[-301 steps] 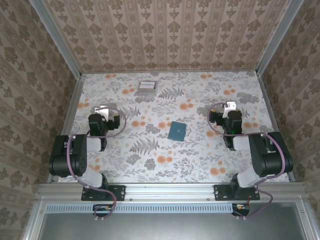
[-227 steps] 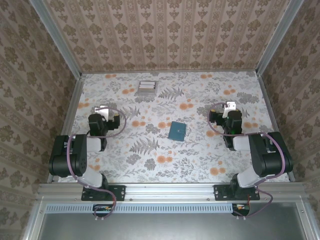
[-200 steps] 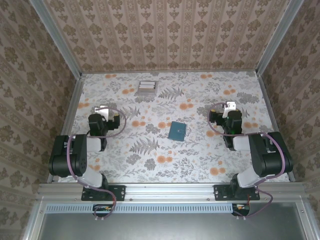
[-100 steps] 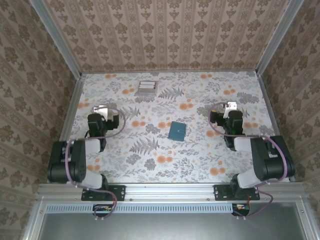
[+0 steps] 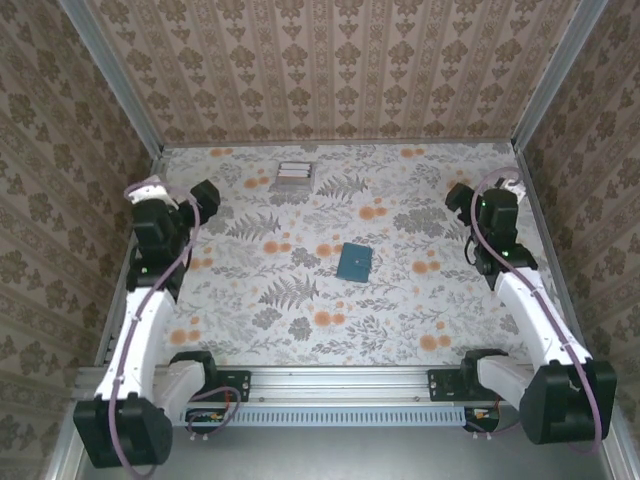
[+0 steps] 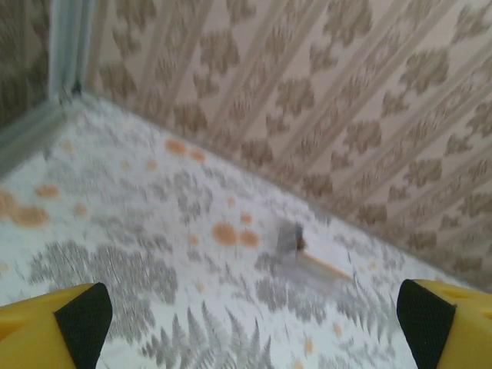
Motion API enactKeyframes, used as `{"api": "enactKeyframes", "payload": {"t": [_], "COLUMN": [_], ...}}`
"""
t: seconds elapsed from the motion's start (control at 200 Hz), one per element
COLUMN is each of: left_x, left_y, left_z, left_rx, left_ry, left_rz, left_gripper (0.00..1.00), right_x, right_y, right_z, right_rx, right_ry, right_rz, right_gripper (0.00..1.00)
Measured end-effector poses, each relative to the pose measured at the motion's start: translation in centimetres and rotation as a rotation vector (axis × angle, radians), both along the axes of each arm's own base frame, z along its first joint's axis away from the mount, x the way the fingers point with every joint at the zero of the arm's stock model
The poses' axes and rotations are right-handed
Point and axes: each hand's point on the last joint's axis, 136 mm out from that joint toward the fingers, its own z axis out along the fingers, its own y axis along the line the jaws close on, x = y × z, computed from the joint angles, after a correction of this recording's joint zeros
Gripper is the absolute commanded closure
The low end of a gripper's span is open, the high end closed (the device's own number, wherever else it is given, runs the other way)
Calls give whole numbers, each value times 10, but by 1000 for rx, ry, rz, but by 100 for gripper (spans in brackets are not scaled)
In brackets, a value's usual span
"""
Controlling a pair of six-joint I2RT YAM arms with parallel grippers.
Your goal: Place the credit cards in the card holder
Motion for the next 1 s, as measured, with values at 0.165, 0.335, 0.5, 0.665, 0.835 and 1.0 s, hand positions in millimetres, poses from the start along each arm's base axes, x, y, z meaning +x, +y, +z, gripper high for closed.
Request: {"api": "enactKeyframes", "payload": {"t": [0.165,0.335,0.5,0.665,0.835,1.0], "left_x": [31,69,109,125,135,149], "left_y": [-44,-68,-83,-114,-134,-145], "left_z": [-36,-76,-111,-133,-143,-156], "left_rx": [32,67,117,129,101,68], "left_ry": [207,357,459,498,519,536], "left_rz": [-111,-129,-120,-139,-90,-30], "left_gripper": [7,16,16,20,20,24], "right_x": [4,6,1,-12,-16,-19], "right_y": [69,105,107,103,101,100], "right_z": [-29,-20,-24,-34,-37,-36], "right_rx": [-6,-15,-35,-46,-54,-61], "right_ry": [151,150,173,199,211,212], "right_rz": [207,332,361,367,364,366], "right_gripper": [6,6,5,5,5,5]}}
